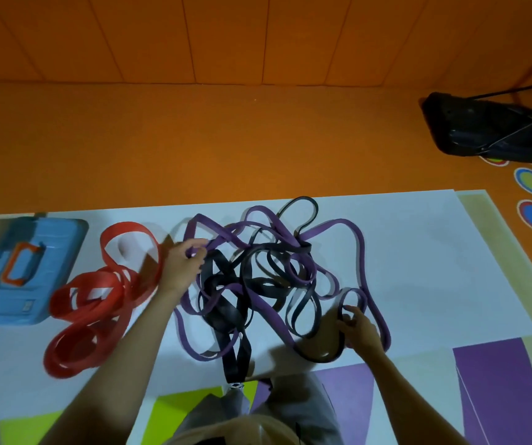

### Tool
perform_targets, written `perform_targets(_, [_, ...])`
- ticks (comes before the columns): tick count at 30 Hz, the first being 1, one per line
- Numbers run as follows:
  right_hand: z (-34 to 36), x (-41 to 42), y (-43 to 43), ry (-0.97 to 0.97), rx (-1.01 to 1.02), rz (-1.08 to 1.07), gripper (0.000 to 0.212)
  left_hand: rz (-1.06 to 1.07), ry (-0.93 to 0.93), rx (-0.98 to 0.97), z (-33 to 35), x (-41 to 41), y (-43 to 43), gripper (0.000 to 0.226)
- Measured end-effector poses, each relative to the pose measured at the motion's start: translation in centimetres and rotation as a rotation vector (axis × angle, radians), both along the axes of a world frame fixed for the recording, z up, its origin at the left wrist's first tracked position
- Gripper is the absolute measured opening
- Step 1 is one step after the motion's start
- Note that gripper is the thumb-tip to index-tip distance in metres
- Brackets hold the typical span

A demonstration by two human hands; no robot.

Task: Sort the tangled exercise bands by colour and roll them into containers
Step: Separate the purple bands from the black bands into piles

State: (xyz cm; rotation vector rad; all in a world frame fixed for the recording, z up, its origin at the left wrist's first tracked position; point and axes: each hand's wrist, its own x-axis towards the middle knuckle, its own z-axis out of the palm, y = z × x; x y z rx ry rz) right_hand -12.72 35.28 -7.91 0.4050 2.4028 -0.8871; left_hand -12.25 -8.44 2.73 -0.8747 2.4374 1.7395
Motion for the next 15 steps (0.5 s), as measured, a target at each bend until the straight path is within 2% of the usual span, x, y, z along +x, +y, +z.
perform_targets(3, [1.3,-0.5,-0.2,0.002,0.085,0.125,0.02,-0.122,-0.07,-0.105,-1.4,-1.6,2.6,0.029])
perform_targets(5, [1.6,-0.9,0.2,0.031,0.091,0.126,0.013,-0.194,-0.129,-0.179,-2.3,-2.7,4.7,0.04])
perform_targets(10, [1.0,-1.8,1.3,0.116,0.048,0.077,0.022,-0.295,-0.326,-0.17,-4.5,-5.2,8.5,0.067])
perform_targets(12, [1.4,-2.8,1.4,0.172,0.03,0.005,0.028,-0.295,-0.366,-0.18,-5.6,-5.4,9.2,0.064])
perform_targets(15, [2.0,-4.9,1.9,0.178,-0.027,-0.119,0.026,-0.183,-0.293,-0.165,-6.2,-5.2,9.5,0.044])
